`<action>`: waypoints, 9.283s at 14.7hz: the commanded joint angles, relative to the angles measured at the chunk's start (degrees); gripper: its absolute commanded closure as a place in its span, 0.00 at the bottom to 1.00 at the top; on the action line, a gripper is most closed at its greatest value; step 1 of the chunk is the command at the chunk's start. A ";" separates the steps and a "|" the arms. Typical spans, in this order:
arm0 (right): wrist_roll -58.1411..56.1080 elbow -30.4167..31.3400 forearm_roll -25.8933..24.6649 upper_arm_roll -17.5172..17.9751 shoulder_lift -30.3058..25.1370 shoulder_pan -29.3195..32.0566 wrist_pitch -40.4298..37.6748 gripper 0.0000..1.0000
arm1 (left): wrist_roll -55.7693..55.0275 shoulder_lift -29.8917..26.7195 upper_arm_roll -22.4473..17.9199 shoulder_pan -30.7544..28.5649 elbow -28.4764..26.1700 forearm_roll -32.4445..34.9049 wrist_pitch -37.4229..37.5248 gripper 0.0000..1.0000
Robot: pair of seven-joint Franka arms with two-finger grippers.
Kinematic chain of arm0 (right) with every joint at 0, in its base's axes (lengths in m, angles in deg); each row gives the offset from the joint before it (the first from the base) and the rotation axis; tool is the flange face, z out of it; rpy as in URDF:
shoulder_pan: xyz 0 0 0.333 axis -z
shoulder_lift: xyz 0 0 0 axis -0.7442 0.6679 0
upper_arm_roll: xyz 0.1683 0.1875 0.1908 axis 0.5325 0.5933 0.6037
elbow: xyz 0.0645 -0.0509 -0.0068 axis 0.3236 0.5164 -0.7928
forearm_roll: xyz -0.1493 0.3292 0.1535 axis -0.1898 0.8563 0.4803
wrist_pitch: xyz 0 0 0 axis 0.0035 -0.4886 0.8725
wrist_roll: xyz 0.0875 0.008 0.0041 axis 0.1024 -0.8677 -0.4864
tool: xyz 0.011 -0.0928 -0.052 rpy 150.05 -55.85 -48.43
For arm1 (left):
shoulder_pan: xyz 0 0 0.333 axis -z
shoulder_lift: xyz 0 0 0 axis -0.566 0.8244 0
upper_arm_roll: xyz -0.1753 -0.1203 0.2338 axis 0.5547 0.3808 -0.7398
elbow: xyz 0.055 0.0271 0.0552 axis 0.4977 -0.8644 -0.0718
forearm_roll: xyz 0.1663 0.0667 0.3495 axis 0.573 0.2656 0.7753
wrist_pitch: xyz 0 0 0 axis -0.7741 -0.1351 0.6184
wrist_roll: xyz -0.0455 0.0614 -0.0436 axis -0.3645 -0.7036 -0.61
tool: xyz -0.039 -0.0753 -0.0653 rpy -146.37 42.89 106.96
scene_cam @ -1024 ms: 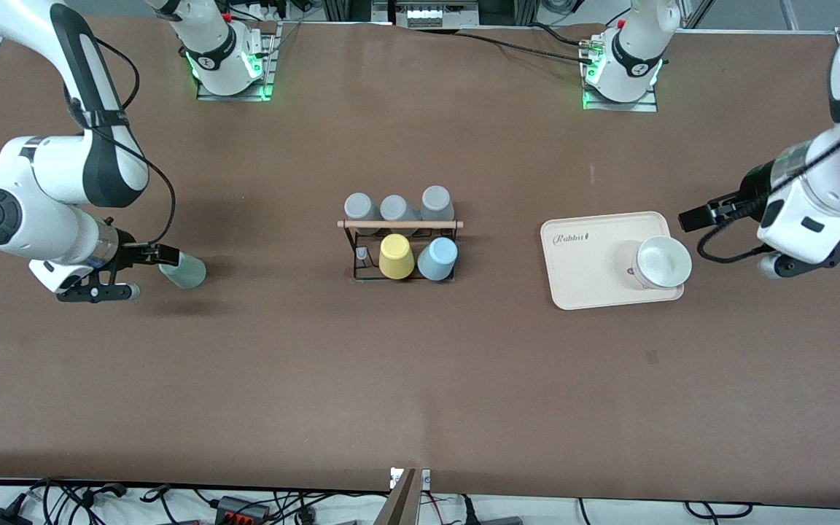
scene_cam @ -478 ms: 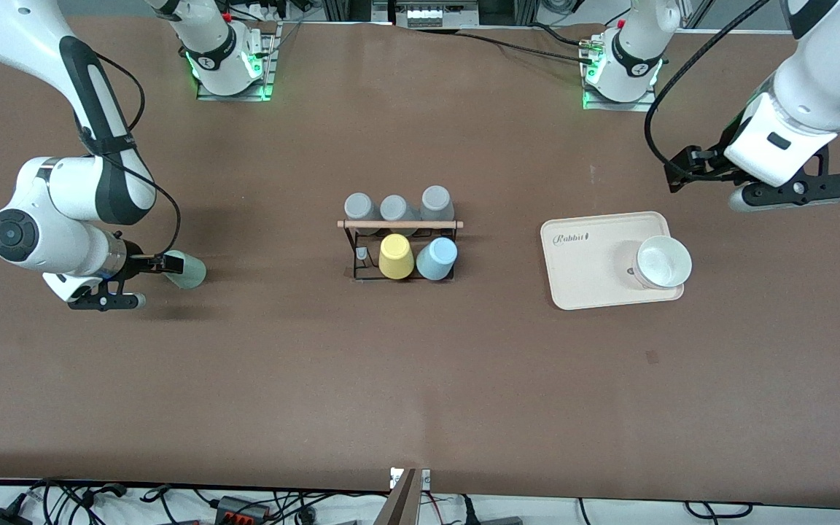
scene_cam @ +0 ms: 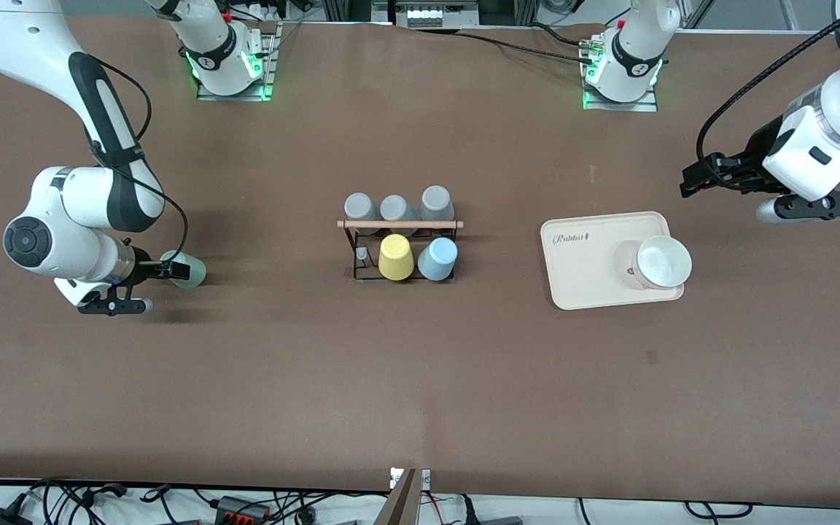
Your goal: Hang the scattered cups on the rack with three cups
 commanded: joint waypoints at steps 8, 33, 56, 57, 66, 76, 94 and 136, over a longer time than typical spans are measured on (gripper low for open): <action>0.46 2.91 1.30 0.40 0.02 0.28 0.65 0.00 | 5.24 0.60 0.76 -0.64 1.87 2.42 2.07 0.00; 8.06 -24.33 1.12 5.85 -0.07 -15.88 -22.12 0.73 | 8.32 0.60 0.06 -0.82 1.69 2.42 2.25 0.00; 41.84 -26.36 6.48 5.76 5.73 -30.04 -16.49 0.73 | 8.32 0.60 0.06 -0.82 1.78 2.42 2.25 0.00; 42.29 -26.36 6.48 5.76 5.91 -30.13 -16.32 0.73 | 8.23 0.60 0.06 -0.82 1.78 2.42 2.25 0.00; 43.00 -26.27 6.75 5.76 9.25 -30.13 -12.80 0.73 | 8.32 0.60 0.06 -0.82 1.78 2.42 2.25 0.00; 43.00 -26.36 6.66 5.15 5.39 -28.73 -15.33 0.00 | 8.32 0.60 0.06 -0.82 1.78 2.42 2.25 0.00; 12.88 -38.49 1.47 2.16 -4.10 -4.74 -35.04 0.00 | 8.32 0.60 0.06 -0.82 1.87 2.42 2.25 0.00; -1.92 -11.68 0.24 -1.36 -27.05 -0.16 -28.35 0.00 | 8.32 0.60 0.06 -0.82 1.78 2.42 2.16 0.00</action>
